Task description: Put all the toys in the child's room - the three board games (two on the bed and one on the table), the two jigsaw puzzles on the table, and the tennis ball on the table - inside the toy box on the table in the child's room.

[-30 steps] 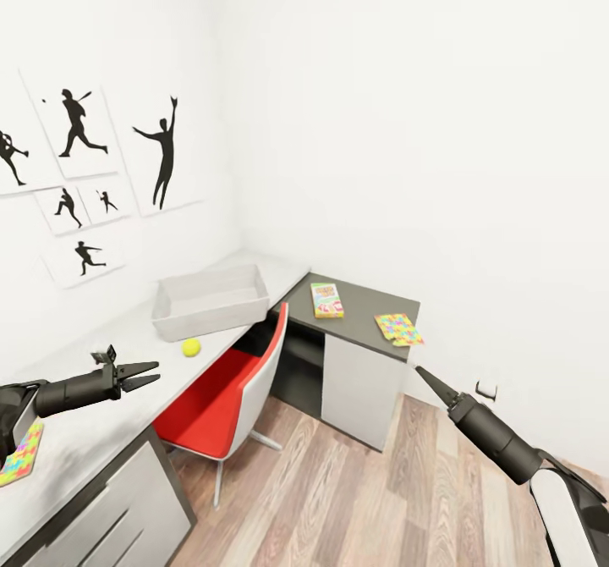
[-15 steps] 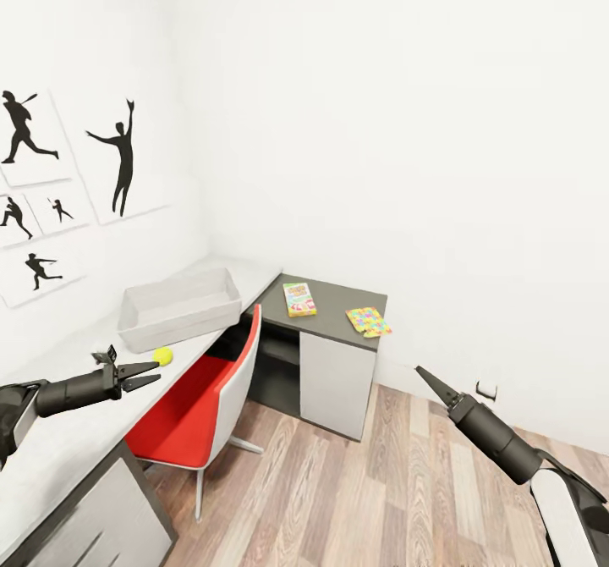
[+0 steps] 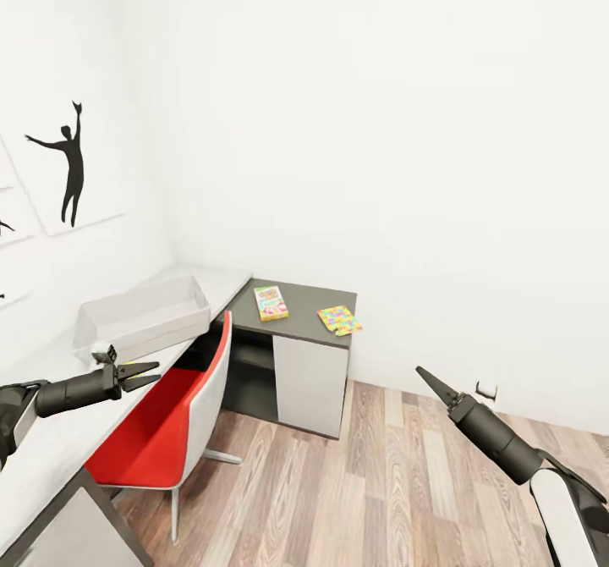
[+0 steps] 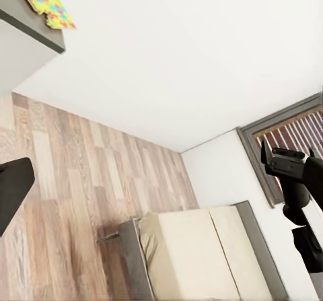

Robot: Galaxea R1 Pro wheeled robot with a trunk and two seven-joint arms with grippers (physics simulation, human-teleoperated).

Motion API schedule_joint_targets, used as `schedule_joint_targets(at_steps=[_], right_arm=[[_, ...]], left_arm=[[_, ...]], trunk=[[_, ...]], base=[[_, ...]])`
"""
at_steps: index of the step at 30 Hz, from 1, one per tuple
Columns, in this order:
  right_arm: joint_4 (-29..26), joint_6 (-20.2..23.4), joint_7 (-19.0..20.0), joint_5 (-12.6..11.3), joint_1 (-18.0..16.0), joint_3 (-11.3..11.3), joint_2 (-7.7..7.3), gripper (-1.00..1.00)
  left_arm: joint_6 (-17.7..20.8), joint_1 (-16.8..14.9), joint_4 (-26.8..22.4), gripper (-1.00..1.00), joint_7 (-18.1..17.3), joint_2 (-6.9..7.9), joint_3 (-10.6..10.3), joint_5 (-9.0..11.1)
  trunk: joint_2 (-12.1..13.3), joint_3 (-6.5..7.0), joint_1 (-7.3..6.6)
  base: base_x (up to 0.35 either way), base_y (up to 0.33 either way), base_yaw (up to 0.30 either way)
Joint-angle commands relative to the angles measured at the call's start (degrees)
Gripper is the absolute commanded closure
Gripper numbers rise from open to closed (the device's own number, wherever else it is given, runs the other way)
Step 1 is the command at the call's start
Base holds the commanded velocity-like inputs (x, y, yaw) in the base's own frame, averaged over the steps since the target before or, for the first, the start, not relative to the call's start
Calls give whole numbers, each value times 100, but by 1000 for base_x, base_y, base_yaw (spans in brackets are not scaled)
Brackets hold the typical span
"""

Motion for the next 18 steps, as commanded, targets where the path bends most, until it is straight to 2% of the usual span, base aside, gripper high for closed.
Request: schedule_joint_targets(at_steps=[1, 18], right_arm=[[1, 40, 3, -30, -6, -3, 0, -100], [1, 40, 11, -33, -6, -5, 0, -100]], left_arm=[[61, -3, -2, -100, -24, 2, 2, -5], [61, -3, -2, -100, -24, 2, 3, -5]], trunk=[[-13, -9, 4], [-13, 62, 4]], base=[[0, 1, -257], [0, 0, -257]])
